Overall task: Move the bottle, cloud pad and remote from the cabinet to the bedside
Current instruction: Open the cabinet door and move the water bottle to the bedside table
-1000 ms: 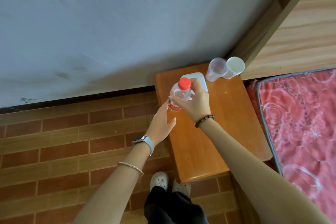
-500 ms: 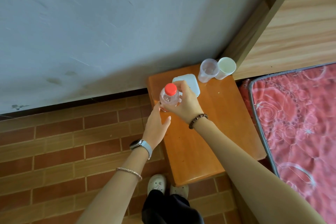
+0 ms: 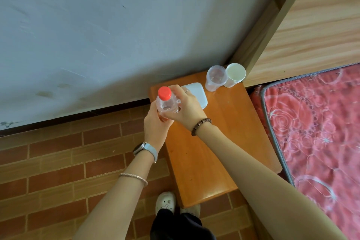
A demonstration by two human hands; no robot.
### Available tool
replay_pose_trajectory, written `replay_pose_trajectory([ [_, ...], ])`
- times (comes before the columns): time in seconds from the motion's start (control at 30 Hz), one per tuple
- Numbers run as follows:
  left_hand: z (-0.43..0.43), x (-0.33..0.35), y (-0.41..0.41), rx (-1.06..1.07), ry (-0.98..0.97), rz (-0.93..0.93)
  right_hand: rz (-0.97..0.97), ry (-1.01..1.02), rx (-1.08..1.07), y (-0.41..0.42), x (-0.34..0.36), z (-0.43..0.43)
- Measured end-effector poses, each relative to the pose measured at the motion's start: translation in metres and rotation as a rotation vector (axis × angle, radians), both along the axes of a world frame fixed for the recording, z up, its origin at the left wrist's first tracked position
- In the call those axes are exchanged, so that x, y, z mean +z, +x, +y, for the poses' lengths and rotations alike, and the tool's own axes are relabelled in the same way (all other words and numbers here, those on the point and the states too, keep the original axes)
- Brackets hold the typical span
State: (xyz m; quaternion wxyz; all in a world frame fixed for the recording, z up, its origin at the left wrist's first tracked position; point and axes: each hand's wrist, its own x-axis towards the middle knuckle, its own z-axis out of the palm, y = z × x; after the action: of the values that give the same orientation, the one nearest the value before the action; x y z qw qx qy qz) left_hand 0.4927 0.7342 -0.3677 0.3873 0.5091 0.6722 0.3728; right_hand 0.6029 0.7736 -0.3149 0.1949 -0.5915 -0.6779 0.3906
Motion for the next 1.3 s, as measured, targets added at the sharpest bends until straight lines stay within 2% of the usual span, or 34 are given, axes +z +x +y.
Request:
replay_pose_trajectory([
  [0.3, 0.053, -0.007, -0.017, -0.130, -0.002, 0.081, 0.056, 0.113, -0.183, -0.007, -0.013, 0.028],
  [0.6, 0.056, -0.013, -0.025, -0.191, -0.011, 0.060, 0.084, 0.159, -0.119, -0.003, -0.018, 0.026],
  [0.93, 0.057, -0.005, -0.027, -0.236, -0.065, 0.078, 0.039, 0.116, -0.068, 0.005, -0.014, 0.022],
  [1.13, 0.052, 0.008, -0.024, -0.240, -0.123, 0.135, -0.078, 0.029, 0.021, 0.020, -0.005, 0.022],
  [1.3, 0.027, 0.042, -0.035, -0.279, -0.206, 0.234, -0.050, -0.004, -0.099, 0.035, 0.023, 0.002],
])
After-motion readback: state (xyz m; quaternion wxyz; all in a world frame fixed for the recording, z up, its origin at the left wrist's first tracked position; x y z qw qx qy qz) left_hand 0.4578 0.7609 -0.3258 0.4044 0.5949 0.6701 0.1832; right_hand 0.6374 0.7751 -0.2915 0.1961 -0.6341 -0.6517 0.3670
